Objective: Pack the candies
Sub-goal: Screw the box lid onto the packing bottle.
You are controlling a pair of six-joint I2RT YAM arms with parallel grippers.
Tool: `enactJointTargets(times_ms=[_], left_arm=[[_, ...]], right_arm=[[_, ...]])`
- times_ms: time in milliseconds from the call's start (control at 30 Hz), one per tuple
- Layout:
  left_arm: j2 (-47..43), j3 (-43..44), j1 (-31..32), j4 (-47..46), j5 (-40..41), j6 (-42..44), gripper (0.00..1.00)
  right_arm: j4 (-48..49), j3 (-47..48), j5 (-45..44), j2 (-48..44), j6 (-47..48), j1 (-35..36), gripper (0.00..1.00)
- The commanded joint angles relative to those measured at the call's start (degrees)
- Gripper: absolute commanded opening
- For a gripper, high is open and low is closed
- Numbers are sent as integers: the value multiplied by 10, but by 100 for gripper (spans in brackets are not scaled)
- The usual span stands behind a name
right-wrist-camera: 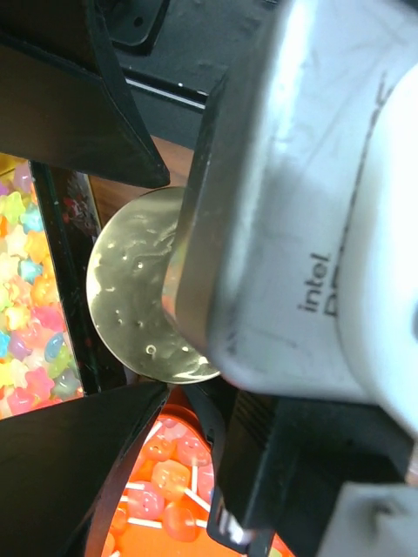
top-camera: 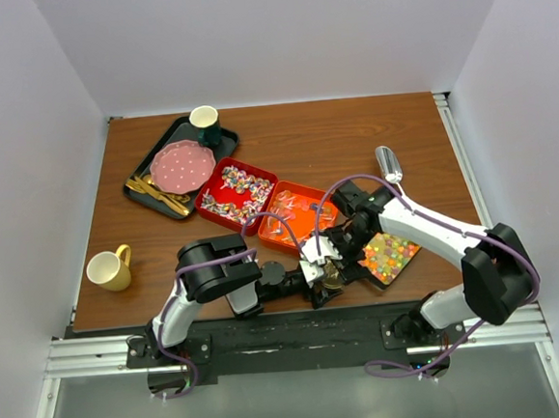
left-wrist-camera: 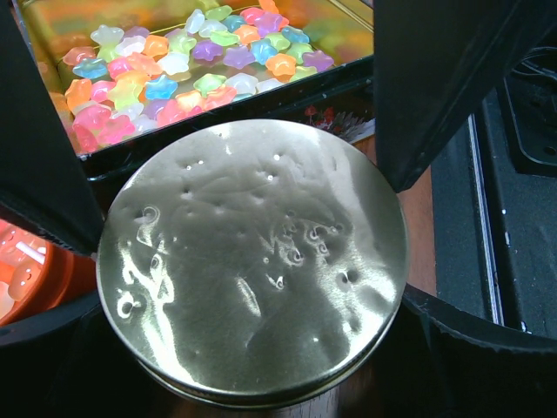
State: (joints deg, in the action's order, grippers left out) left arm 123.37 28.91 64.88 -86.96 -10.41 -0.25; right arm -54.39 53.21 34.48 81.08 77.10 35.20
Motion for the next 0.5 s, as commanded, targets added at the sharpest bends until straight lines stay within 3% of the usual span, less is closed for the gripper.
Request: enactJointTargets(times_ms=[0,100,200,467], left_arm=[[42,-17,-17,-40,30,8,0],[44,-17,-17,-38,29,8,0],[42,-17,-15,-38,29,8,0],[42,-17,-10,-37,33,7,0]], right_arm=[[13,-5,21,-1,17,0,93],[29,-18,8,-14,-13,0,83],[48,-51,-13,-47,-59,0,79],[112,-134,-68,-161,-244,0,82]])
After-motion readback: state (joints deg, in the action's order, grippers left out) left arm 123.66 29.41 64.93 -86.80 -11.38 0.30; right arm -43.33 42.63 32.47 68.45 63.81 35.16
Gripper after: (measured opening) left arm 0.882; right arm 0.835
